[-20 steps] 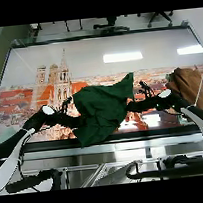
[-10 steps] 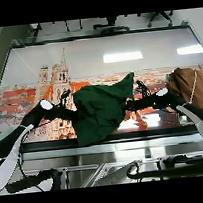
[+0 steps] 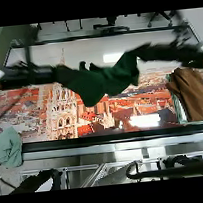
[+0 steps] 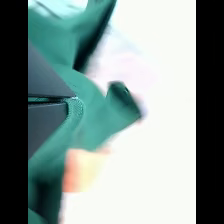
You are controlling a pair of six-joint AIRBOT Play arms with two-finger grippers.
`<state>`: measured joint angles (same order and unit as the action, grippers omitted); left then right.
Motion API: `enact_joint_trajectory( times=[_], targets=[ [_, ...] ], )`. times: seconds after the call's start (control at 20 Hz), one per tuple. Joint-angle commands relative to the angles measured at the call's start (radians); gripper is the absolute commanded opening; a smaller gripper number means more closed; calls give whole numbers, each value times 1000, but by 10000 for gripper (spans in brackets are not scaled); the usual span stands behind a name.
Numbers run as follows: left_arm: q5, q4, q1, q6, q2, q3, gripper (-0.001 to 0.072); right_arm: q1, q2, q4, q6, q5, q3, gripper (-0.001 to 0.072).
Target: Fold the shirts.
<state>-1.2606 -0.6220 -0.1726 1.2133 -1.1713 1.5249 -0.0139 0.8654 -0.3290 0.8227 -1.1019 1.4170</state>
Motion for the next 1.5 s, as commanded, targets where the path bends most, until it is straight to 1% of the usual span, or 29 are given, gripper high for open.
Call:
enact_joint_trajectory(
  times=[0.0, 0.1, 0.2, 0.25, 0.35, 0.5, 0.6, 0.65, 0.75, 0.85, 0.9, 0.95, 1.0, 1.1, 1.2, 1.25, 1.35, 1.45],
  targets=[
    [60, 28, 37, 120, 141, 293, 11, -109, -146, -62, 88, 59, 246, 23],
    [76, 24, 80, 148, 215, 378, 11, -166, -208, -69, 91, 77, 296, 24],
    [63, -26, 138, 172, 279, 428, 11, -198, -250, -71, 91, 77, 318, 24],
    [51, -62, 173, 196, 309, 438, 11, -204, -265, -71, 90, 78, 322, 24],
    [31, -87, 243, 210, 354, 415, 11, -205, -275, -70, 91, 75, 322, 24],
    [39, -84, 330, 205, 409, 288, 11, -205, -257, -67, 91, 53, 320, 24],
    [93, -81, 336, 161, 409, 174, 12, -204, -199, -62, 91, -31, 315, 24],
    [121, -70, 314, 126, 391, 126, 11, -204, -161, -40, 91, -74, 303, 23],
    [191, -56, 216, 43, 306, 46, 12, -203, -74, -8, 85, -113, 255, 24],
    [320, -92, 98, -46, 163, -1, 12, -183, 18, -16, 45, -99, 190, 24],
    [381, -137, 53, -58, 69, 9, 12, -183, 72, -30, 38, -81, 159, 24],
    [425, -187, 20, -58, -48, 47, 12, -184, 129, -63, 39, -57, 130, 23],
    [435, -221, 3, -58, -175, 108, 12, -184, 184, -105, 39, -32, 106, 24],
    [427, -223, -11, -52, -415, 242, 12, -184, 308, -163, 42, 6, 64, 24],
    [401, -217, -12, -26, -636, 390, 12, -183, 447, -180, 41, 32, 54, 24],
    [379, -214, -11, -14, -718, 455, 12, -183, 508, -180, 38, 48, 54, 24],
    [359, -214, -11, 8, -825, 545, 15, -183, 608, -180, 37, 101, 54, 24],
    [367, -214, -1, 11, -841, 549, 17, -184, 656, -179, 37, 130, 55, 26]
  ],
)
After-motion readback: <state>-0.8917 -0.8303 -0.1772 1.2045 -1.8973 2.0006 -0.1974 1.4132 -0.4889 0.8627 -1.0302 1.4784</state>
